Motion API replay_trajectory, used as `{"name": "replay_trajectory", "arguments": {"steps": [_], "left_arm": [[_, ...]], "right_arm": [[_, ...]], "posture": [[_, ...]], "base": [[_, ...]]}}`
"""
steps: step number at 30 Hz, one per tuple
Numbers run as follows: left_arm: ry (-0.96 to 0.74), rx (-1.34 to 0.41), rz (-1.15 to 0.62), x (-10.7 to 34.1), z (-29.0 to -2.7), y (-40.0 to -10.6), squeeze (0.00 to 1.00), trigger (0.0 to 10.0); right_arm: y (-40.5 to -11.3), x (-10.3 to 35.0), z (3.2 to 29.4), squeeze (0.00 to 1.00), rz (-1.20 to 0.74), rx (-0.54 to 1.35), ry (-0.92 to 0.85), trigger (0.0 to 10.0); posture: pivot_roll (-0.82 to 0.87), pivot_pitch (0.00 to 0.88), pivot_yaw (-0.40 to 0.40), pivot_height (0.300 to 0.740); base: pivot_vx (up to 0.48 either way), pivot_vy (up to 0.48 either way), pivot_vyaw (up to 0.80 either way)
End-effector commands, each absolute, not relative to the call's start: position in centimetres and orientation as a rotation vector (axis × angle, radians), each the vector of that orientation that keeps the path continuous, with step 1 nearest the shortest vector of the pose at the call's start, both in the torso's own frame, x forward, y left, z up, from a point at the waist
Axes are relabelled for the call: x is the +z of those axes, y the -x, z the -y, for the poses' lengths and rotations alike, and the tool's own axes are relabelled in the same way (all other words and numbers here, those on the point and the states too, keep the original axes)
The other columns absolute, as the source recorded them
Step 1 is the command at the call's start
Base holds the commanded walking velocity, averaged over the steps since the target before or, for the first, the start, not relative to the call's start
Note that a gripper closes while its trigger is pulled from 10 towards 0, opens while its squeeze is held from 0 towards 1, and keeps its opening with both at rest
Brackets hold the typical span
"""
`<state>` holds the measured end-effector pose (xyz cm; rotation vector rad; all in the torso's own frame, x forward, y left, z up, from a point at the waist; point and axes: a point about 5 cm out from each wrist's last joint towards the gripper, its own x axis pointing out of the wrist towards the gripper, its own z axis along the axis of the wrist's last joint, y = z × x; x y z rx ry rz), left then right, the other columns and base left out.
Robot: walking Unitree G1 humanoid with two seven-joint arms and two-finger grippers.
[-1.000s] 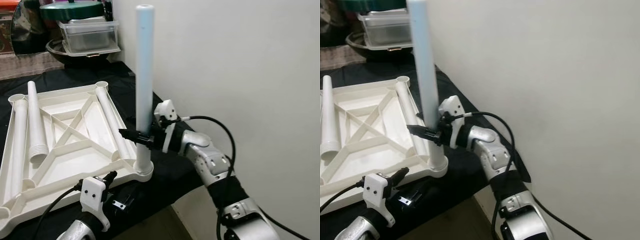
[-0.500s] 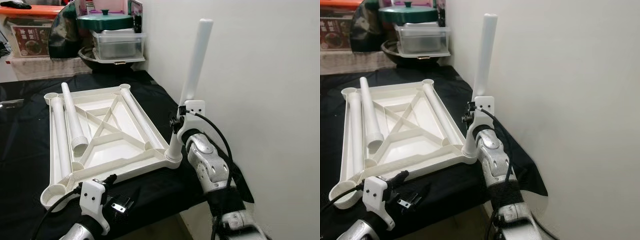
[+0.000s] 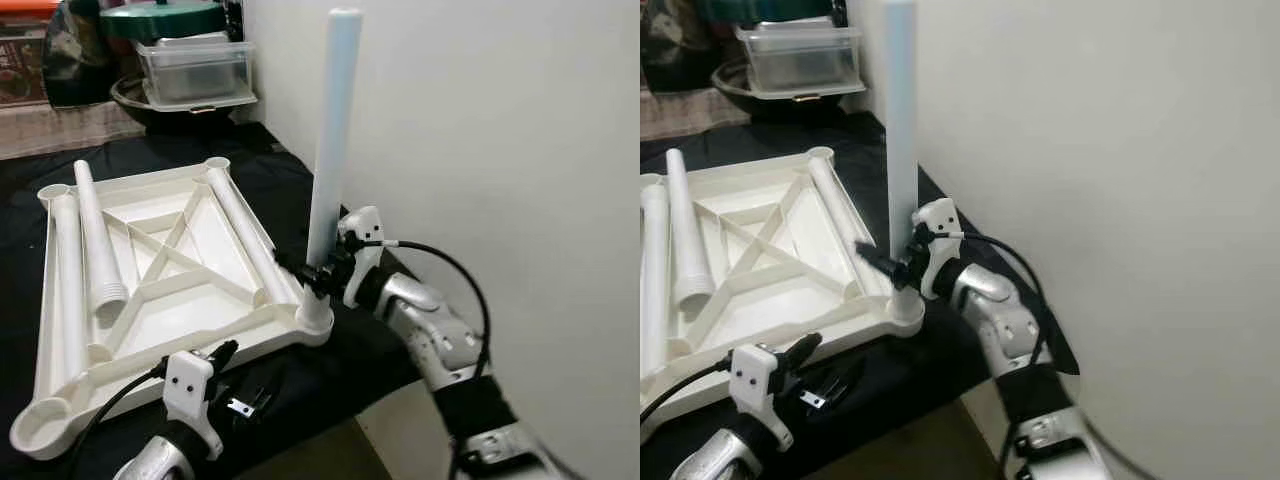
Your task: Building children table
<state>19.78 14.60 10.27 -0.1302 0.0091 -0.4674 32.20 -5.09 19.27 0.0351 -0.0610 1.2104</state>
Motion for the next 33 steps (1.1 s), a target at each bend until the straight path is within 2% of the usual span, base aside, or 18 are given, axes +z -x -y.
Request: {"name": "replay_trajectory", "arguments": {"steps": [1, 5, 6, 9, 11, 12, 13, 14, 16, 18, 19, 22, 23, 26, 27, 30, 31, 33], "left_arm": [[0.127, -0.458, -0.025, 9.9, -14.7, -19.8, 0.00, 10.0], [0.128, -0.450, -0.023, 9.9, -14.7, -19.8, 0.00, 10.0], [0.128, -0.447, -0.023, 9.9, -14.7, -19.8, 0.00, 10.0], [0.129, -0.446, -0.022, 9.9, -14.7, -19.7, 0.00, 10.0], [0.132, -0.447, -0.023, 9.9, -14.7, -19.6, 0.00, 10.0], [0.133, -0.451, -0.024, 10.0, -14.7, -19.5, 0.00, 10.0], [0.134, -0.454, -0.025, 10.0, -14.7, -19.4, 0.00, 10.0], [0.134, -0.454, -0.025, 10.0, -14.7, -19.4, 0.00, 10.0], [0.137, -0.462, -0.026, 10.0, -14.6, -19.4, 0.00, 10.0], [0.137, -0.462, -0.026, 10.0, -14.6, -19.4, 0.00, 10.0], [0.138, -0.465, -0.026, 10.0, -14.6, -19.4, 0.00, 10.0], [0.141, -0.470, -0.026, 10.1, -14.6, -19.3, 0.00, 10.0], [0.143, -0.473, -0.026, 10.1, -14.6, -19.3, 0.00, 10.0], [0.144, -0.475, -0.026, 10.1, -14.6, -19.4, 0.00, 10.0], [0.145, -0.478, -0.026, 10.1, -14.5, -19.4, 0.00, 10.0], [0.146, -0.480, -0.026, 10.1, -14.5, -19.4, 0.00, 10.0], [0.146, -0.480, -0.025, 10.2, -14.5, -19.5, 0.00, 10.0], [0.146, -0.477, -0.023, 10.2, -14.5, -19.5, 0.00, 10.0]], "right_arm": [[-31.3, 19.7, 3.2, 0.00, 0.089, 1.381, -0.022, 10.0], [-31.1, 19.5, 2.6, 0.00, 0.094, 1.398, -0.034, 10.0], [-31.4, 19.5, 2.4, 0.00, 0.096, 1.358, -0.070, 0.0], [-31.8, 19.4, 2.2, 0.00, 0.090, 1.304, -0.090, 0.0], [-34.6, 17.6, 3.2, 0.00, -0.038, 0.870, -0.091, 0.0], [-36.0, 16.2, 5.2, 0.00, -0.132, 0.546, -0.094, 0.0], [-36.5, 15.2, 6.8, 0.00, -0.196, 0.336, -0.091, 0.0], [-36.5, 15.2, 6.8, 0.00, -0.196, 0.336, -0.091, 0.0], [-36.1, 13.3, 10.3, 0.00, -0.235, 0.041, -0.057, 0.0], [-36.1, 13.3, 10.3, 0.00, -0.235, 0.041, -0.057, 0.0], [-35.4, 12.6, 11.4, 0.00, -0.239, -0.032, -0.032, 0.0], [-34.6, 12.1, 11.4, 0.00, -0.246, 0.015, -0.037, 0.4], [-34.4, 13.0, 10.5, 0.00, -0.187, 0.133, -0.068, 10.0], [-34.3, 13.7, 9.8, 0.00, -0.140, 0.216, -0.086, 10.0], [-34.4, 14.8, 9.3, 1.00, -0.081, 0.300, -0.120, 10.0], [-34.6, 15.7, 8.9, 1.00, -0.040, 0.374, -0.132, 10.0], [-35.0, 16.6, 8.4, 0.00, -0.019, 0.439, -0.137, 10.0], [-35.3, 17.5, 7.8, 0.00, 0.006, 0.544, -0.153, 10.0]], "posture": [[0.15, 0.000, -0.114, 0.740], [0.16, 0.000, -0.118, 0.740], [0.16, 0.000, -0.118, 0.740], [0.16, 0.000, -0.116, 0.740], [0.14, 0.000, -0.106, 0.740], [0.14, 0.000, -0.102, 0.740], [0.14, 0.000, -0.102, 0.740], [0.14, 0.000, -0.102, 0.740], [0.11, 0.000, -0.085, 0.740], [0.11, 0.000, -0.085, 0.740], [0.11, 0.000, -0.083, 0.740], [0.10, 0.000, -0.073, 0.740], [0.09, 0.000, -0.070, 0.740], [0.09, 0.000, -0.070, 0.740], [0.09, 0.000, -0.070, 0.740], [0.09, 0.000, -0.073, 0.740], [0.09, 0.000, -0.075, 0.740], [0.09, 0.000, -0.075, 0.740]], "base": [[0.000, 0.000, 0.00], [0.000, 0.000, 0.00], [0.000, 0.000, 0.00], [0.000, 0.000, 0.00], [0.000, 0.000, 0.00], [0.000, 0.000, 0.00], [0.000, 0.000, 0.00], [0.000, 0.000, 0.00], [0.000, 0.000, 0.00], [0.000, 0.000, 0.00], [0.000, 0.000, 0.00], [0.000, 0.000, 0.00], [0.000, 0.000, 0.00], [0.000, 0.000, 0.00], [0.000, 0.000, 0.00], [0.000, 0.000, 0.00], [0.000, 0.000, 0.00], [0.000, 0.000, 0.00]]}}
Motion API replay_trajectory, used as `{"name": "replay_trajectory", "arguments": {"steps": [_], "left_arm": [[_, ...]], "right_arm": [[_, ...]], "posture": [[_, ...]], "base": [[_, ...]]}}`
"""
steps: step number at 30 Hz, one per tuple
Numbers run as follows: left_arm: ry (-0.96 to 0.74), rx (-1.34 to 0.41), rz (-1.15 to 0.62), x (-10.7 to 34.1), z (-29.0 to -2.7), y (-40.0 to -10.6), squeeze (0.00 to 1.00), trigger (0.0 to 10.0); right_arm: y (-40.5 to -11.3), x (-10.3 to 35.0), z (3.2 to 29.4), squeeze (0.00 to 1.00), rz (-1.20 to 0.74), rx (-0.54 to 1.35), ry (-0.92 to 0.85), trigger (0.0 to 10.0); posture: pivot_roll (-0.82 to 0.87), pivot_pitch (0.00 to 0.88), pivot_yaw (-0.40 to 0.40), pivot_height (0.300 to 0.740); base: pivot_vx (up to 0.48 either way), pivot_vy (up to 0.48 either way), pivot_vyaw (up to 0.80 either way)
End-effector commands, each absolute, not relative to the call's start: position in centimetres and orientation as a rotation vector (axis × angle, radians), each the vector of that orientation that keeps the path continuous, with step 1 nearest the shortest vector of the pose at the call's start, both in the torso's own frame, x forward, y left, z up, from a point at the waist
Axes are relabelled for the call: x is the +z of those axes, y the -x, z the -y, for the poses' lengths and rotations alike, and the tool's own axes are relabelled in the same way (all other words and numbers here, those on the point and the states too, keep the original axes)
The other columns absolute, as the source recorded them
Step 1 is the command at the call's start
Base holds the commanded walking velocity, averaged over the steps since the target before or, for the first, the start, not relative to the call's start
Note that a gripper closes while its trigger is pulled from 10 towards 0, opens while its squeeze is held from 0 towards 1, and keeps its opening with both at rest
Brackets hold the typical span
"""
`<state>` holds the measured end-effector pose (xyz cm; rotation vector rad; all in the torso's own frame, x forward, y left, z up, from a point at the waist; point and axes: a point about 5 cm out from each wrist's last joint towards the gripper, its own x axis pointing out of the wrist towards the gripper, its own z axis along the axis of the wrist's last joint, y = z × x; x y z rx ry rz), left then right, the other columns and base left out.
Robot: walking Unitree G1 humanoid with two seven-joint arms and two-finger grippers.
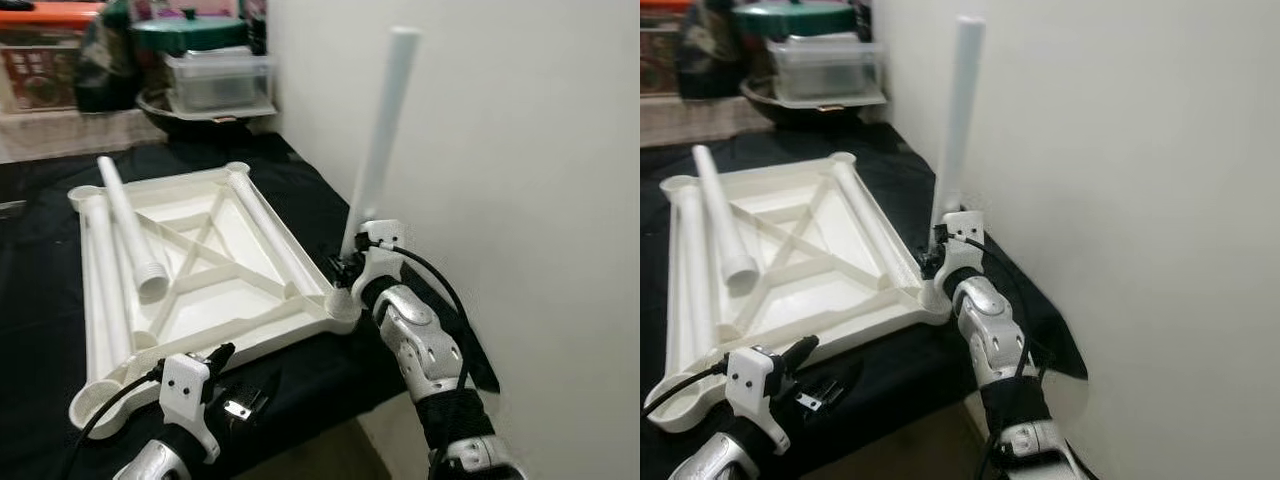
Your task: Building children table
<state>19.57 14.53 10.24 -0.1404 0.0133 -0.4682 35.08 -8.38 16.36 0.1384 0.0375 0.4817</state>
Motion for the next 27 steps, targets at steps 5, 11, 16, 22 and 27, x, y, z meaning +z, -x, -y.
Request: {"name": "replay_trajectory", "arguments": {"steps": [5, 11, 16, 22, 27], "left_arm": [[0.146, -0.468, -0.021, 10.2, -14.5, -19.4, 0.00, 10.0], [0.143, -0.456, -0.022, 10.2, -14.6, -19.2, 0.00, 10.0], [0.143, -0.453, -0.025, 10.2, -14.6, -19.1, 0.00, 10.0], [0.144, -0.458, -0.029, 10.2, -14.6, -19.0, 0.00, 10.0], [0.144, -0.460, -0.032, 10.1, -14.6, -18.9, 0.00, 10.0]], "right_arm": [[-35.0, 19.7, 6.3, 0.00, 0.061, 1.002, -0.191, 10.0], [-34.0, 18.9, 5.2, 0.00, 0.046, 1.137, -0.166, 10.0], [-34.1, 16.7, 4.3, 0.00, -0.021, 1.029, -0.127, 0.0], [-36.8, 12.3, 8.6, 0.00, -0.277, 0.254, -0.077, 0.0], [-35.2, 11.4, 11.4, 0.00, -0.255, -0.088, -0.051, 0.0]], "posture": [[0.12, 0.000, -0.098, 0.740], [0.14, 0.000, -0.106, 0.740], [0.15, 0.000, -0.106, 0.740], [0.14, 0.000, -0.096, 0.740], [0.12, 0.000, -0.081, 0.740]], "base": [[0.000, 0.000, 0.00], [0.000, 0.000, 0.00], [0.000, 0.000, 0.00], [0.000, 0.000, 0.00], [0.000, 0.000, 0.00]]}}
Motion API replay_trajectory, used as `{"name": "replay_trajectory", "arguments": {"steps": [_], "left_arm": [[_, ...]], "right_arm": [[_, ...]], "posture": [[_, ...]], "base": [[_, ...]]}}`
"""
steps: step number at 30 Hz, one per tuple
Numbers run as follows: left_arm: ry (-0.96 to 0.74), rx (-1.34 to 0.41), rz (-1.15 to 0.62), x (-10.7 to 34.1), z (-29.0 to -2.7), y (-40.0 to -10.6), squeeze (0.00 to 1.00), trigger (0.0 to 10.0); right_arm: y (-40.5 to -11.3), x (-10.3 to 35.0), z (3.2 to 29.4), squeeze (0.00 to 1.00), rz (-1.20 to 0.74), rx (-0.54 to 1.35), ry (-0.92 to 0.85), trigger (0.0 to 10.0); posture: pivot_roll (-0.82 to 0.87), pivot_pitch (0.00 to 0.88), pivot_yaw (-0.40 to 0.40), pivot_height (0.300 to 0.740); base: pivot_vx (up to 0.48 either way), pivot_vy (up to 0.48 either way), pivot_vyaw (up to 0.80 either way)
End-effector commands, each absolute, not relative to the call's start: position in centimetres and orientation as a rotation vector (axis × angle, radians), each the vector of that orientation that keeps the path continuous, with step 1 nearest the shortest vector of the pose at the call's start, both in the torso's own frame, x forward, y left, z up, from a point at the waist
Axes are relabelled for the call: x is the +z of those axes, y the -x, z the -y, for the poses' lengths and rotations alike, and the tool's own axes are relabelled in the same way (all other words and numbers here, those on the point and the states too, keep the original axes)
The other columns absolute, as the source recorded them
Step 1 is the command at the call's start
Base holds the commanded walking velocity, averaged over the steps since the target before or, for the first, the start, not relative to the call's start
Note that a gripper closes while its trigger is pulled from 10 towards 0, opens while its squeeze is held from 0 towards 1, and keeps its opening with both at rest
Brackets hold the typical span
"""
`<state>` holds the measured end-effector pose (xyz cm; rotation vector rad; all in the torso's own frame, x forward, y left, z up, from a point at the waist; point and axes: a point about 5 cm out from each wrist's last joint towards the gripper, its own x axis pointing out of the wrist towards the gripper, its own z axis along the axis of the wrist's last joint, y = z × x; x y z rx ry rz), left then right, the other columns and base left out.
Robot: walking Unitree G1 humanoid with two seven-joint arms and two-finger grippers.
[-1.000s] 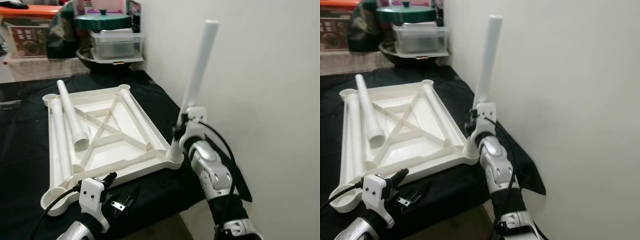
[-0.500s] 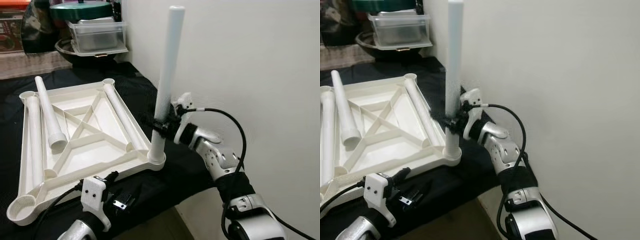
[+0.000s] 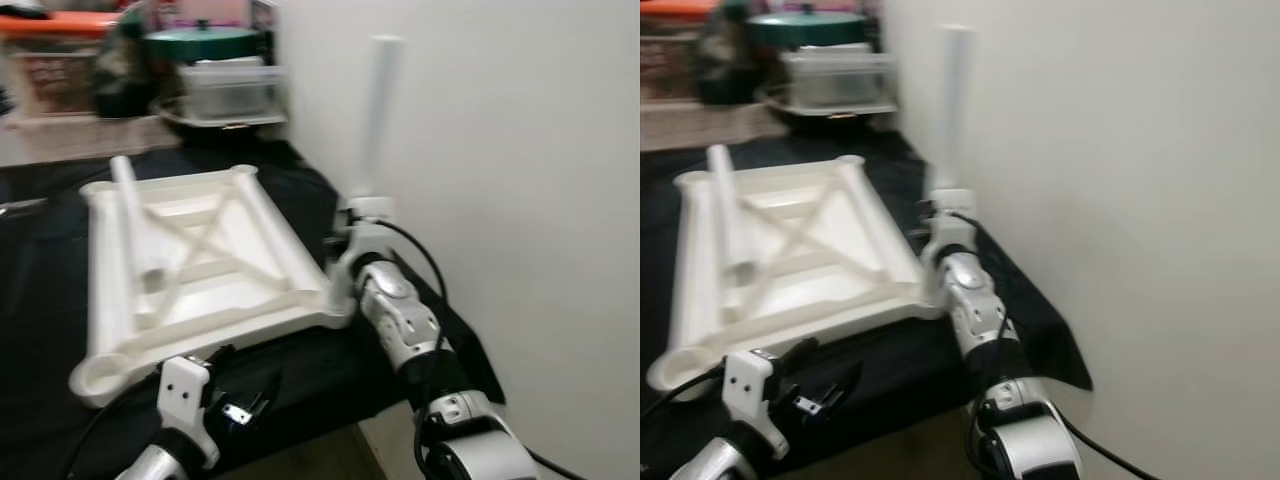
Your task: Building children table
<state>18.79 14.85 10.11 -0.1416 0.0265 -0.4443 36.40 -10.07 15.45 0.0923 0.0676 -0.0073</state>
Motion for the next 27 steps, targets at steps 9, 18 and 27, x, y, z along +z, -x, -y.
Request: {"name": "replay_trajectory", "arguments": {"steps": [9, 18, 27], "left_arm": [[0.144, -0.469, -0.037, 10.0, -14.6, -18.9, 0.00, 10.0], [0.145, -0.469, -0.036, 10.0, -14.6, -19.0, 0.00, 10.0], [0.147, -0.465, -0.029, 10.1, -14.4, -19.1, 0.00, 10.0]], "right_arm": [[-35.5, 13.4, 9.5, 0.00, -0.158, 0.004, 0.009, 0.0], [-35.3, 17.9, 6.5, 1.00, 0.062, 0.376, -0.097, 10.0], [-34.7, 19.4, 5.6, 0.00, 0.162, 0.837, -0.137, 10.0]], "posture": [[0.12, 0.000, -0.076, 0.740], [0.12, 0.000, -0.083, 0.740], [0.13, 0.000, -0.091, 0.740]], "base": [[0.000, 0.000, 0.00], [0.000, 0.000, 0.00], [0.000, 0.000, 0.00]]}}
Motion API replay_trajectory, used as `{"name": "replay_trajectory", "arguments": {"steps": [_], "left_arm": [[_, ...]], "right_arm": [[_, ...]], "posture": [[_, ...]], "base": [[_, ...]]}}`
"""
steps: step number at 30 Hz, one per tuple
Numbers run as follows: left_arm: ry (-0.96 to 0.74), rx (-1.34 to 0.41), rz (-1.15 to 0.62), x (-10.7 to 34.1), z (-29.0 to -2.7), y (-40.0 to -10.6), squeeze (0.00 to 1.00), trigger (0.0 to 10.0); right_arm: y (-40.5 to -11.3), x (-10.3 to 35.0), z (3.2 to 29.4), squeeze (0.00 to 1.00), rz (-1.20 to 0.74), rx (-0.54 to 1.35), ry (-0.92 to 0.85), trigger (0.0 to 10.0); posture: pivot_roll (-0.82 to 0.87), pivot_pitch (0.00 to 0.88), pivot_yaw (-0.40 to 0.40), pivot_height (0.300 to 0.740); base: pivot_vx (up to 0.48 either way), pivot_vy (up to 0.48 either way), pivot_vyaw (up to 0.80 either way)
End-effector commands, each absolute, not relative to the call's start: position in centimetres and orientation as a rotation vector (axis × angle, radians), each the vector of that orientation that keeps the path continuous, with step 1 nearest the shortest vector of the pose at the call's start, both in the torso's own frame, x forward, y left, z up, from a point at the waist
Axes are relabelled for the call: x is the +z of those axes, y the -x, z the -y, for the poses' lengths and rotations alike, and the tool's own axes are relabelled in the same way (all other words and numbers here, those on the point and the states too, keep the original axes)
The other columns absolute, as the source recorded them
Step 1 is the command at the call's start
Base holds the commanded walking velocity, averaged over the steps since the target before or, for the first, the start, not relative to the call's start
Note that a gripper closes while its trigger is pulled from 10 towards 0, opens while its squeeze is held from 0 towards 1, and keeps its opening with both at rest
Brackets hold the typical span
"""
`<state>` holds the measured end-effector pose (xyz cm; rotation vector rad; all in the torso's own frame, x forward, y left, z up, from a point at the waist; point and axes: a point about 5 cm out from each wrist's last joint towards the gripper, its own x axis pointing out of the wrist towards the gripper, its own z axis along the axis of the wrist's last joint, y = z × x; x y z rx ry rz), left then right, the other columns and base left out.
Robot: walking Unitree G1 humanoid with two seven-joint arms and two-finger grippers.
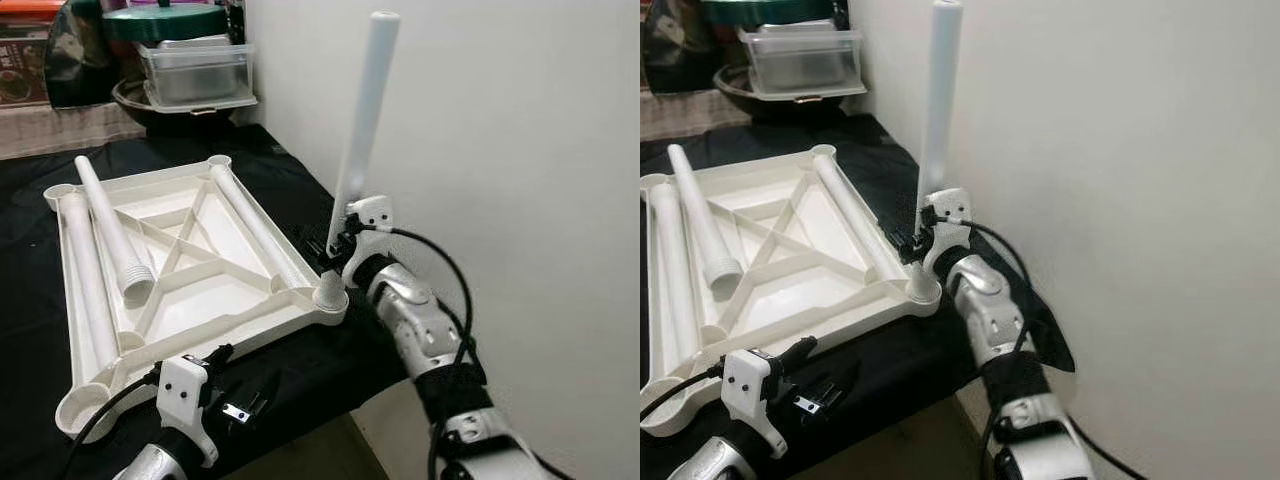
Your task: Building children table
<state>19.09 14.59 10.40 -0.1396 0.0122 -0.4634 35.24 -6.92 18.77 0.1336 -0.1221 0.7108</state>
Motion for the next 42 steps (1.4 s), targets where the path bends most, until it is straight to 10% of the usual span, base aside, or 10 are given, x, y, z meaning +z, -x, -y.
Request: {"name": "replay_trajectory", "arguments": {"steps": [1, 3, 8, 22, 24, 25, 26, 27, 28, 42], "left_arm": [[0.147, -0.465, -0.029, 10.1, -14.4, -19.1, 0.00, 10.0], [0.148, -0.465, -0.029, 10.1, -14.4, -19.1, 0.00, 10.0], [0.150, -0.466, -0.031, 10.1, -14.4, -19.0, 0.00, 10.0], [0.150, -0.460, -0.029, 10.2, -14.6, -19.1, 0.00, 10.0], [0.150, -0.461, -0.029, 10.1, -14.6, -19.1, 0.00, 10.0], [0.150, -0.464, -0.030, 10.1, -14.6, -19.1, 0.00, 10.0], [0.150, -0.464, -0.030, 10.1, -14.6, -19.1, 0.00, 10.0], [0.150, -0.466, -0.030, 10.1, -14.6, -19.2, 0.00, 10.0], [0.151, -0.469, -0.030, 10.1, -14.6, -19.2, 0.00, 10.0], [0.150, -0.429, -0.024, 10.3, -14.9, -18.8, 0.00, 10.0]], "right_arm": [[-34.7, 19.4, 5.6, 0.00, 0.162, 0.837, -0.137, 10.0], [-33.5, 18.4, 5.0, 0.00, 0.145, 0.995, -0.112, 4.0], [-33.2, 16.4, 4.6, 0.00, 0.053, 1.038, -0.074, 0.0], [-35.4, 11.7, 10.8, 0.00, -0.253, -0.053, -0.062, 0.0], [-35.3, 11.8, 10.2, 0.00, -0.254, -0.011, -0.077, 2.7], [-35.2, 12.2, 9.5, 0.00, -0.230, 0.041, -0.079, 10.0], [-35.2, 12.2, 9.5, 0.00, -0.230, 0.041, -0.079, 10.0], [-35.0, 13.0, 9.1, 0.75, -0.166, 0.088, -0.092, 10.0], [-35.1, 13.9, 8.5, 1.00, -0.101, 0.145, -0.098, 10.0], [-31.6, 15.5, 12.6, 1.00, 0.000, 0.257, 0.011, 10.0]], "posture": [[0.13, 0.000, -0.091, 0.740], [0.13, 0.000, -0.092, 0.740], [0.13, 0.000, -0.089, 0.740], [0.11, 0.000, -0.073, 0.740], [0.10, 0.000, -0.072, 0.740], [0.10, 0.000, -0.069, 0.740], [0.10, 0.000, -0.069, 0.740], [0.10, 0.000, -0.067, 0.740], [0.10, 0.000, -0.068, 0.740], [0.05, 0.000, -0.076, 0.740]], "base": [[0.000, 0.000, 0.00], [0.000, 0.000, 0.00], [0.000, 0.000, 0.00], [0.000, 0.000, 0.00], [0.000, 0.000, 0.00], [0.000, 0.000, 0.00], [0.000, 0.000, 0.00], [0.000, 0.000, 0.00], [0.000, 0.000, 0.00], [0.000, 0.000, 0.00]]}}
